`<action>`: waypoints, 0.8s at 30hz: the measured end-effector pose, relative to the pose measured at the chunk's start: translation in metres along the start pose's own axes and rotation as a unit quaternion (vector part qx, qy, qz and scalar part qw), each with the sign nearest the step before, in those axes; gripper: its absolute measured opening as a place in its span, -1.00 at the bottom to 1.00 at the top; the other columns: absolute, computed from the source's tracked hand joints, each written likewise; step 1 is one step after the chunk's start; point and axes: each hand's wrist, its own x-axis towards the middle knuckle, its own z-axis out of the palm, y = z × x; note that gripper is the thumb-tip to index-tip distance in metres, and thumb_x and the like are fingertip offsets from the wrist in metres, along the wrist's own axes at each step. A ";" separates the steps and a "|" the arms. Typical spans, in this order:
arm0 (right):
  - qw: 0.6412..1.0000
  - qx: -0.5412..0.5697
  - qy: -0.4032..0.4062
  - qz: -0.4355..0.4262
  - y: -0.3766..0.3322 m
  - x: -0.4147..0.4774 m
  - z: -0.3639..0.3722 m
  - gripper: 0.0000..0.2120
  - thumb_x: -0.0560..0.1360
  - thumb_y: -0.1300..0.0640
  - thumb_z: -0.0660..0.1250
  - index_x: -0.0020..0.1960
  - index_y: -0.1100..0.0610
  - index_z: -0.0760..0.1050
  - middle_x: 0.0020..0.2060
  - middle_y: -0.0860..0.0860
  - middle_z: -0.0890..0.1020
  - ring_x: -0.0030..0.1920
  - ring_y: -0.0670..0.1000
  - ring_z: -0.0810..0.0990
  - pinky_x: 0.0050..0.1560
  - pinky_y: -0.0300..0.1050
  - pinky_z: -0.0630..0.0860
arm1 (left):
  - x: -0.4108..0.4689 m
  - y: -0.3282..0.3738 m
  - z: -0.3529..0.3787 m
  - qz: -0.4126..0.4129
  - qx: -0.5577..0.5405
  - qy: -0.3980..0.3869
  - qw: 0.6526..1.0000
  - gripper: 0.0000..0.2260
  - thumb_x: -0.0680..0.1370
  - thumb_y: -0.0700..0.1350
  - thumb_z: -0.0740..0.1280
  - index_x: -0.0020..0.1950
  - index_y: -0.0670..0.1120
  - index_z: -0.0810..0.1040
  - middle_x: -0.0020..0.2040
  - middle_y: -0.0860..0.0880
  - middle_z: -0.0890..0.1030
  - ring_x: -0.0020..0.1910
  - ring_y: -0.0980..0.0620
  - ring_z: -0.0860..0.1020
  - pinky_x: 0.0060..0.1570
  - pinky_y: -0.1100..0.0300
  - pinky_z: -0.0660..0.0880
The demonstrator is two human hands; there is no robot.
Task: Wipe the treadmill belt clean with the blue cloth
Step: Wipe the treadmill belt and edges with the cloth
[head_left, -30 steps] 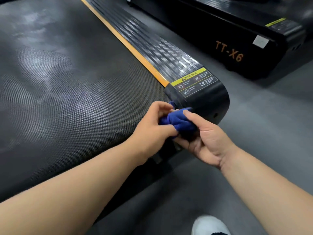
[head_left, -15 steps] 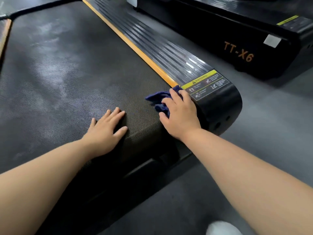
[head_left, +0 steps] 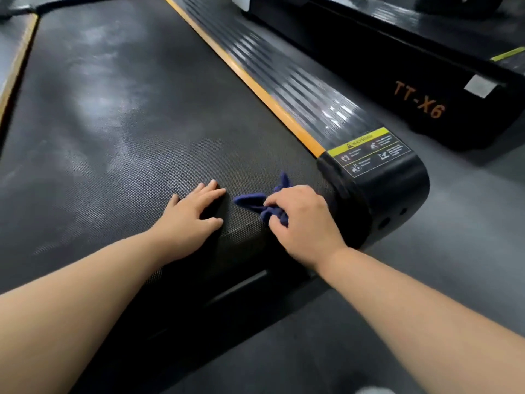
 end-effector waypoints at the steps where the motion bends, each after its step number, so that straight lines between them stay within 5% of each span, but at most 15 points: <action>1: 1.000 -0.016 -0.005 -0.026 0.007 0.000 -0.001 -0.76 0.35 0.07 0.25 -0.03 0.05 0.59 -0.11 0.00 0.63 0.02 0.12 0.55 0.00 0.02 0.47 | 0.000 -0.001 0.000 0.003 0.004 -0.004 1.000 -0.45 0.53 -0.03 0.28 0.49 0.13 0.19 0.54 0.16 0.03 0.50 0.21 -0.09 0.45 0.00 -0.26; 5: 0.996 -0.080 -0.006 0.031 0.042 0.028 -0.011 -0.79 0.43 0.14 0.22 0.00 0.14 0.55 0.03 0.09 0.60 0.12 0.15 0.53 0.14 0.08 0.47 | 0.004 -0.002 0.001 -0.002 0.019 -0.022 1.000 -0.42 0.54 -0.13 0.30 0.51 0.11 0.16 0.55 0.14 -0.01 0.51 0.18 -0.12 0.43 -0.04 -0.28; 10: 0.999 -0.043 0.023 -0.022 0.008 0.008 0.015 -0.76 0.35 0.17 0.15 -0.10 0.20 0.55 -0.16 0.11 0.60 -0.06 0.16 0.55 0.06 0.01 0.44 | 0.004 0.000 -0.002 -0.005 -0.007 -0.028 1.000 -0.41 0.53 -0.15 0.31 0.50 0.12 0.18 0.54 0.16 0.00 0.51 0.19 -0.12 0.44 -0.04 -0.29; 13: 0.999 0.003 0.003 -0.043 0.009 0.001 0.011 -0.72 0.37 0.16 0.21 0.00 0.19 0.58 -0.02 0.10 0.63 0.06 0.14 0.57 0.20 -0.04 0.42 | 0.004 0.000 -0.002 -0.009 -0.018 -0.031 0.999 -0.41 0.52 -0.16 0.32 0.49 0.13 0.19 0.54 0.17 0.01 0.51 0.19 -0.12 0.45 -0.04 -0.30; 18: 0.989 -0.145 0.020 0.020 0.034 -0.001 0.002 -0.69 0.40 0.07 0.19 0.08 0.04 0.56 0.20 0.01 0.56 0.06 0.21 0.47 0.06 0.10 0.46 | 0.005 0.000 0.000 -0.007 -0.006 -0.023 1.000 -0.41 0.52 -0.15 0.31 0.49 0.13 0.19 0.54 0.15 0.00 0.52 0.17 -0.11 0.44 -0.05 -0.28; 24: 1.000 0.003 0.025 0.012 -0.003 -0.041 0.019 -0.72 0.36 0.12 0.19 0.01 0.13 0.55 0.06 0.07 0.52 -0.05 0.15 0.48 0.09 -0.09 0.40 | 0.005 0.002 0.001 -0.012 0.012 -0.019 1.000 -0.40 0.52 -0.14 0.31 0.50 0.12 0.18 0.55 0.14 0.00 0.52 0.14 -0.10 0.44 -0.09 -0.27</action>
